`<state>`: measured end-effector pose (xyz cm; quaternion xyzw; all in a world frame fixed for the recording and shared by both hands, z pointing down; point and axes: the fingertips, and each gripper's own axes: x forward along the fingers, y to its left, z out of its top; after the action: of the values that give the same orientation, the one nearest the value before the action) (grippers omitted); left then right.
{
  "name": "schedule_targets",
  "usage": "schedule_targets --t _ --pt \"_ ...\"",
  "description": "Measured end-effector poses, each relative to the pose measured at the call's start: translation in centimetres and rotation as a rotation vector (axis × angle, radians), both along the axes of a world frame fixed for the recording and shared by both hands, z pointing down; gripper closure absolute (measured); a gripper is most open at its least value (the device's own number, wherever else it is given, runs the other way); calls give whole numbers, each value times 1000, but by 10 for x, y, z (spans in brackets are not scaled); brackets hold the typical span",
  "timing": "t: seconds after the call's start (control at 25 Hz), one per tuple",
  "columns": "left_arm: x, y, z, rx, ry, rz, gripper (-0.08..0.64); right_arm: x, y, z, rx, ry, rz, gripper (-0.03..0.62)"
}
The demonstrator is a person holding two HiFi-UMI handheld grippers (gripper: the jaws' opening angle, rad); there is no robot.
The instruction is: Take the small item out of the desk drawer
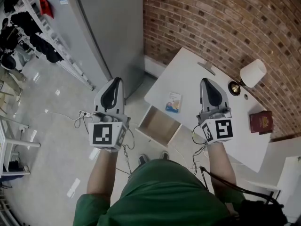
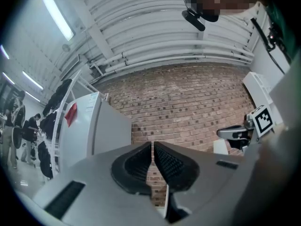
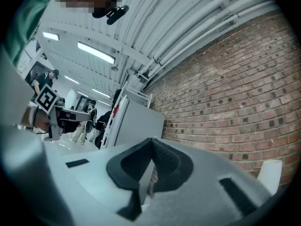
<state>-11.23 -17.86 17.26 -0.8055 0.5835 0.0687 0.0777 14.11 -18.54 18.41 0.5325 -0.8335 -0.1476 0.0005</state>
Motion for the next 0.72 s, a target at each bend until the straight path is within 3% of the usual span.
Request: schedule_targets --t 0.72 --pt "-9 0 7 -9 1 49 541 -12 8 3 -13 21 35 590"
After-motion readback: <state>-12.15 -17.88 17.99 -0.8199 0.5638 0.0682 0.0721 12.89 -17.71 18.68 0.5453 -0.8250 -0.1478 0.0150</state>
